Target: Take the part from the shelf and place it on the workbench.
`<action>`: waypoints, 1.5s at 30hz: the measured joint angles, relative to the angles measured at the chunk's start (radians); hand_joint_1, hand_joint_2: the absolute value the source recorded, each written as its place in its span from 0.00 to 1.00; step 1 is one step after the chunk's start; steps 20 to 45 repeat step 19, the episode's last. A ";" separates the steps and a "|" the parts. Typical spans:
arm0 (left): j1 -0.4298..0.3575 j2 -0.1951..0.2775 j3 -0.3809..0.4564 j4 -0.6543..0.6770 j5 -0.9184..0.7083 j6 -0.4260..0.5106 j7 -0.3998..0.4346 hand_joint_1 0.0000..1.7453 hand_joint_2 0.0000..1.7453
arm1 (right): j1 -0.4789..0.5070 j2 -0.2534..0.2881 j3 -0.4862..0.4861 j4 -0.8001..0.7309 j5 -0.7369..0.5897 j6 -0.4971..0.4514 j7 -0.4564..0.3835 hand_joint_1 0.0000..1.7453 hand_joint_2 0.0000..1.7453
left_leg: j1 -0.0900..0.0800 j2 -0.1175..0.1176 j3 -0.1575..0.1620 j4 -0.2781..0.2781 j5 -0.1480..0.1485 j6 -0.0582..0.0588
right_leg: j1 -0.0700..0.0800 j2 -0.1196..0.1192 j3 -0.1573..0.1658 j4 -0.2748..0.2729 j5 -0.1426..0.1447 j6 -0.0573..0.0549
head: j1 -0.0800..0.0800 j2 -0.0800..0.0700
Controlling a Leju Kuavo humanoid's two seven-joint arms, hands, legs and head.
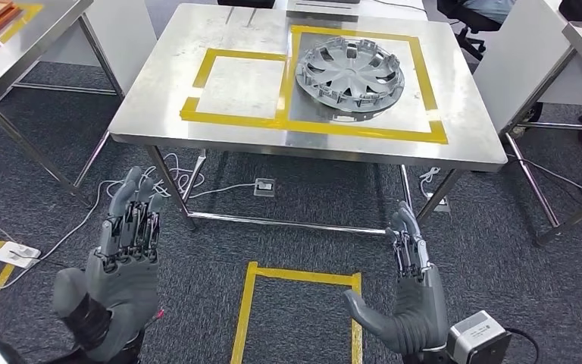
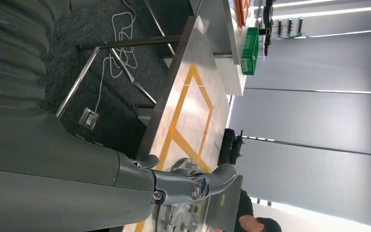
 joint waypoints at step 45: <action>0.010 -0.004 -0.076 0.026 -0.146 0.215 -0.070 0.00 0.00 | -0.010 0.002 0.093 0.030 -0.007 -0.070 -0.096 0.00 1.00 | -0.009 0.005 -0.083 -0.083 0.117 0.052 | 0.025 -0.001 0.088 0.018 -0.124 -0.015 | 0.037 0.000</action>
